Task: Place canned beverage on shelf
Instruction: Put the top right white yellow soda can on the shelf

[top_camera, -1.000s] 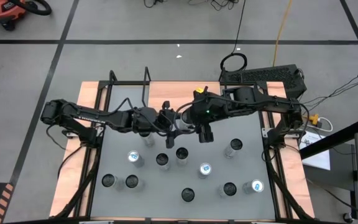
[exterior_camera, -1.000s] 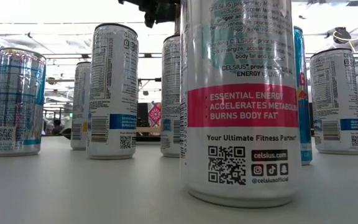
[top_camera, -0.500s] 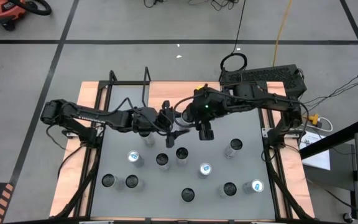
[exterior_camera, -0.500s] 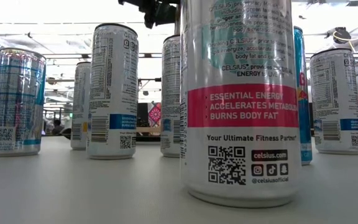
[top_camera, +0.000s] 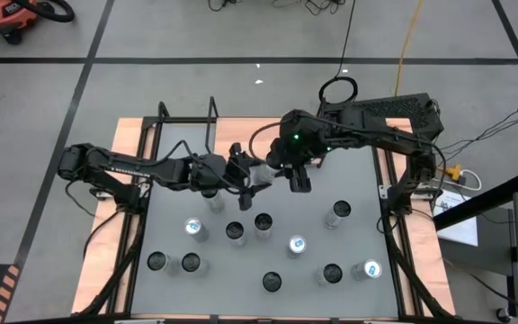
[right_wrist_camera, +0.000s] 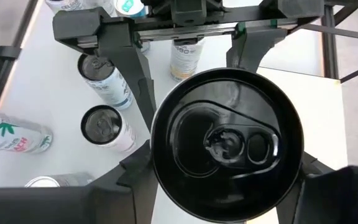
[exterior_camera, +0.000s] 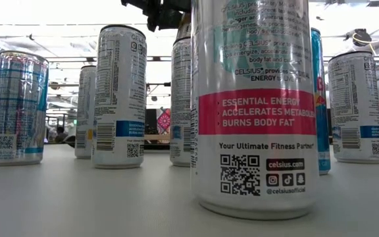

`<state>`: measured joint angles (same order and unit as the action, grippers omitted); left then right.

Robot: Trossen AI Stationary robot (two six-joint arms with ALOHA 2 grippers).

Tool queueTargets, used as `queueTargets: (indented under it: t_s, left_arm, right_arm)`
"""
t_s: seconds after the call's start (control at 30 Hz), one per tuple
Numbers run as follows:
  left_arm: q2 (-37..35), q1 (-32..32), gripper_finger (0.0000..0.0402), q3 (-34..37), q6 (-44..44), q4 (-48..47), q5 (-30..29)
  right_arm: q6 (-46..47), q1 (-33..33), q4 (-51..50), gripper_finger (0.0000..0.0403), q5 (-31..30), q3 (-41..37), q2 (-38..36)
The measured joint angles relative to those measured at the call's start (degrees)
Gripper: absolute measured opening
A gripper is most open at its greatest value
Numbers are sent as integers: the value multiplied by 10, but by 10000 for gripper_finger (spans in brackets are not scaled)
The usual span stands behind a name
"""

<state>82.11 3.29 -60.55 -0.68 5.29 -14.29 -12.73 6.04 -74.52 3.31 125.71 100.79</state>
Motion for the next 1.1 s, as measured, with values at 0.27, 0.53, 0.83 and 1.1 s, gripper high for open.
queueTargets:
  t_s: [0.27,0.53,0.83,1.1]
  left_arm:
    - [0,1,300,0,3,14,-9]
    - [0,1,300,0,4,15,-37]
    - [0,1,300,0,15,10,-54]
    - [0,1,300,0,19,-22,-70]
  right_arm:
    - [-1,4,10,187,25,0,0]
    - [15,3,10,187,21,0,0]
    - [30,3,-10,187,-3,0,0]
    - [39,5,-25,187,-35,-6,0]
